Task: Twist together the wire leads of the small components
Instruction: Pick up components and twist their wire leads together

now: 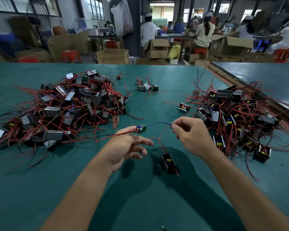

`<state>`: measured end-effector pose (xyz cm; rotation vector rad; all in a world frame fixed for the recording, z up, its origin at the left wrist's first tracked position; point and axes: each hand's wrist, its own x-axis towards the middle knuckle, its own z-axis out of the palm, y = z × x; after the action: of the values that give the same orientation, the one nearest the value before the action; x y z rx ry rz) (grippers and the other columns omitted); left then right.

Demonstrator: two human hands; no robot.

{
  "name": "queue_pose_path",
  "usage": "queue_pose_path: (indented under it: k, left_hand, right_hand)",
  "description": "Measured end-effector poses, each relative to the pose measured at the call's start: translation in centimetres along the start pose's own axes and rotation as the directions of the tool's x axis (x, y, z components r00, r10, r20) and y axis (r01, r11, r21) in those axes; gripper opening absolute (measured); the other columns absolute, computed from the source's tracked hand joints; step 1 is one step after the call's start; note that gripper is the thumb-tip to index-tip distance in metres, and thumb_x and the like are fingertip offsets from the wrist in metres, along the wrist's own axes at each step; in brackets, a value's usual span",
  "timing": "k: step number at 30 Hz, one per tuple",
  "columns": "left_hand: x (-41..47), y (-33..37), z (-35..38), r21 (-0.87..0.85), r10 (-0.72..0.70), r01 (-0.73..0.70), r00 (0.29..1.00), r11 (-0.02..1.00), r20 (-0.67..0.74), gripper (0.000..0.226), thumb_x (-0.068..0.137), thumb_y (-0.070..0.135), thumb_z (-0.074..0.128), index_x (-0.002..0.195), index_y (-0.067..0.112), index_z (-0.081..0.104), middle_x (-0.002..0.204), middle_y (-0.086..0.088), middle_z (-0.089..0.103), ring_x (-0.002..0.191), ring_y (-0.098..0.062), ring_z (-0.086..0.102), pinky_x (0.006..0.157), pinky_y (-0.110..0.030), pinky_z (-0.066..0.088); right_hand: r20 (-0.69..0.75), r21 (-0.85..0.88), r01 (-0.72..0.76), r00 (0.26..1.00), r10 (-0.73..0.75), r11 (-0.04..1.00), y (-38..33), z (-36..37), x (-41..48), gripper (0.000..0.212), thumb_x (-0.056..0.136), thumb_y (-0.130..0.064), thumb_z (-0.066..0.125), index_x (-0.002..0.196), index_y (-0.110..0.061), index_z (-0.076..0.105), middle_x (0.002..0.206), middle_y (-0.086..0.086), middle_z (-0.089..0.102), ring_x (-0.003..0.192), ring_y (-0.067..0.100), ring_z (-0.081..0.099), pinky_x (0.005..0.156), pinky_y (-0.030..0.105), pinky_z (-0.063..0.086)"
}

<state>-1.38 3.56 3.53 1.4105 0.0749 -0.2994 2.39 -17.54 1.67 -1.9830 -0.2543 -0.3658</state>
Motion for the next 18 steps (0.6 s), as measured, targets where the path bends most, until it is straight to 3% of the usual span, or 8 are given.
queue_pose_path:
  k: [3, 7, 10, 11, 13, 14, 15, 18]
  left_hand:
    - [0.5, 0.4, -0.7, -0.164, 0.001, -0.009, 0.999, 0.986, -0.047, 0.034, 0.09, -0.01, 0.046, 0.115, 0.01, 0.057, 0.086, -0.008, 0.074, 0.053, -0.015, 0.064, 0.048, -0.022, 0.054]
    - [1.0, 0.8, -1.6, -0.296, -0.018, -0.056, 0.97, 0.954, -0.242, 0.009, 0.092, 0.004, 0.057, 0.1, 0.005, 0.06, 0.07, -0.006, 0.07, 0.049, -0.016, 0.063, 0.049, -0.027, 0.057]
    - [1.2, 0.7, -1.8, -0.248, -0.018, -0.064, 0.949, 0.967, -0.315, 0.009, 0.097, 0.011, 0.055, 0.09, 0.007, 0.059, 0.062, -0.003, 0.069, 0.045, -0.013, 0.06, 0.047, -0.025, 0.056]
    - [1.3, 0.6, -1.8, -0.215, -0.006, -0.069, 0.944, 0.974, -0.331, 0.01, 0.098, 0.012, 0.054, 0.091, 0.008, 0.06, 0.063, -0.003, 0.069, 0.045, -0.012, 0.06, 0.047, -0.024, 0.055]
    - [1.2, 0.5, -1.8, -0.15, 0.027, -0.082, 0.942, 0.985, -0.334, 0.014, 0.099, 0.011, 0.052, 0.09, 0.007, 0.062, 0.063, -0.001, 0.067, 0.045, -0.011, 0.059, 0.047, -0.023, 0.053]
    - [1.2, 0.4, -1.8, -0.123, 0.043, -0.088, 0.943, 0.988, -0.329, 0.016, 0.1, 0.01, 0.051, 0.089, 0.007, 0.062, 0.062, 0.0, 0.067, 0.044, -0.011, 0.058, 0.047, -0.022, 0.052]
    - [1.1, 0.3, -1.9, -0.084, 0.061, -0.093, 0.942, 0.992, -0.329, 0.018, 0.1, 0.01, 0.05, 0.089, 0.007, 0.063, 0.061, 0.0, 0.066, 0.043, -0.01, 0.055, 0.046, -0.022, 0.051]
    - [1.2, 0.1, -2.1, 0.157, 0.157, -0.106, 0.92, 0.982, -0.359, 0.022, 0.101, 0.005, 0.047, 0.089, 0.007, 0.066, 0.061, 0.0, 0.065, 0.043, -0.01, 0.048, 0.046, -0.022, 0.045]
  right_hand:
    - [-0.026, -0.009, -0.014, 1.0, 0.014, 1.0, 0.4, -0.3, 0.2, 0.025, 0.088, -0.006, 0.065, 0.067, -0.019, 0.065, 0.056, 0.001, 0.059, 0.054, 0.016, 0.048, 0.056, 0.032, 0.042]
    - [-0.033, 0.007, -0.011, 0.999, 0.012, 1.0, -0.4, -0.4, 0.0, 0.023, 0.088, -0.006, 0.065, 0.068, -0.017, 0.066, 0.057, 0.004, 0.059, 0.055, 0.018, 0.051, 0.057, 0.037, 0.044]
    - [0.222, 0.085, 0.009, 0.975, -0.028, 0.996, -2.0, -0.6, -0.7, 0.017, 0.084, -0.008, 0.068, 0.069, -0.014, 0.068, 0.057, 0.002, 0.059, 0.055, 0.017, 0.051, 0.057, 0.036, 0.043]
    - [0.386, 0.124, -0.011, 0.922, -0.038, 0.992, -2.7, -0.7, -1.2, 0.013, 0.082, -0.011, 0.069, 0.07, -0.014, 0.069, 0.058, 0.0, 0.06, 0.056, 0.014, 0.053, 0.057, 0.032, 0.043]
    - [0.674, 0.156, -0.086, 0.737, -0.042, 0.984, -3.9, -0.8, -2.2, 0.01, 0.081, -0.014, 0.069, 0.073, -0.018, 0.072, 0.061, -0.003, 0.064, 0.057, 0.01, 0.054, 0.057, 0.024, 0.045]
    - [0.744, 0.149, -0.11, 0.667, -0.038, 0.983, -4.2, -0.6, -2.6, 0.011, 0.082, -0.015, 0.069, 0.074, -0.02, 0.073, 0.062, -0.004, 0.065, 0.056, 0.01, 0.054, 0.056, 0.023, 0.045]
    - [0.759, 0.133, -0.116, 0.651, -0.026, 0.984, -4.3, -0.5, -2.8, 0.014, 0.084, -0.016, 0.069, 0.071, -0.021, 0.072, 0.061, -0.004, 0.064, 0.055, 0.011, 0.054, 0.055, 0.023, 0.045]
    - [0.559, 0.012, -0.037, 0.829, 0.024, 0.999, -3.5, 0.0, -2.3, 0.031, 0.09, -0.02, 0.069, 0.059, -0.018, 0.065, 0.051, -0.006, 0.055, 0.047, 0.009, 0.044, 0.05, 0.025, 0.037]
